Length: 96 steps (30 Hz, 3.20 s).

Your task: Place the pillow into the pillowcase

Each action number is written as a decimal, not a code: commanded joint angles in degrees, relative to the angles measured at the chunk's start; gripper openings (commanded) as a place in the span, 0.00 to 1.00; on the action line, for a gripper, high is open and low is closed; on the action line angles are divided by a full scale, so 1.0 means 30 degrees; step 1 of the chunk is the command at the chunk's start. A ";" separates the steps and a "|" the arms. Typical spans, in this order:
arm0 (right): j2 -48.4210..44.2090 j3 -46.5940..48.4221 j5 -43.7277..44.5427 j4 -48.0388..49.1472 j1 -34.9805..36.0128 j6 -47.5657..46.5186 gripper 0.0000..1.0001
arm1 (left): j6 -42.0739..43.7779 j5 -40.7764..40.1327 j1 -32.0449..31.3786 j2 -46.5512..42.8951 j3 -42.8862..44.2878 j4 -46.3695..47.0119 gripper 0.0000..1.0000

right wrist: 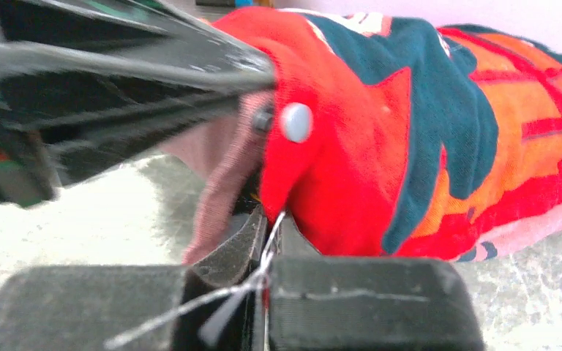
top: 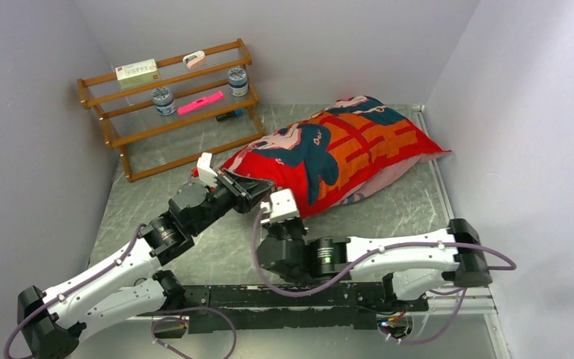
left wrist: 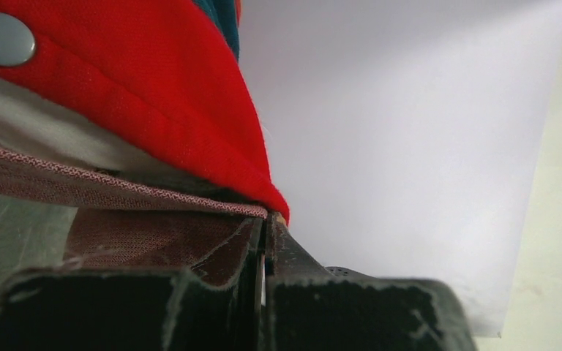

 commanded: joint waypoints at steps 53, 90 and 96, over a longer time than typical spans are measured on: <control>-0.9801 0.1804 -1.5963 -0.2770 -0.5944 -0.5229 0.00 | 4.2119 0.8350 -0.2814 0.3365 0.5424 -0.1102 0.50; -0.7726 -0.7302 -2.4226 -0.0229 -2.4022 0.5931 0.75 | 3.6763 1.0880 -0.0326 0.5071 0.7113 -0.6956 0.05; -0.4025 -0.7760 -2.5701 0.4812 -2.6616 0.4103 0.47 | 3.5840 1.2163 -0.0344 0.4777 0.5718 -0.5092 0.05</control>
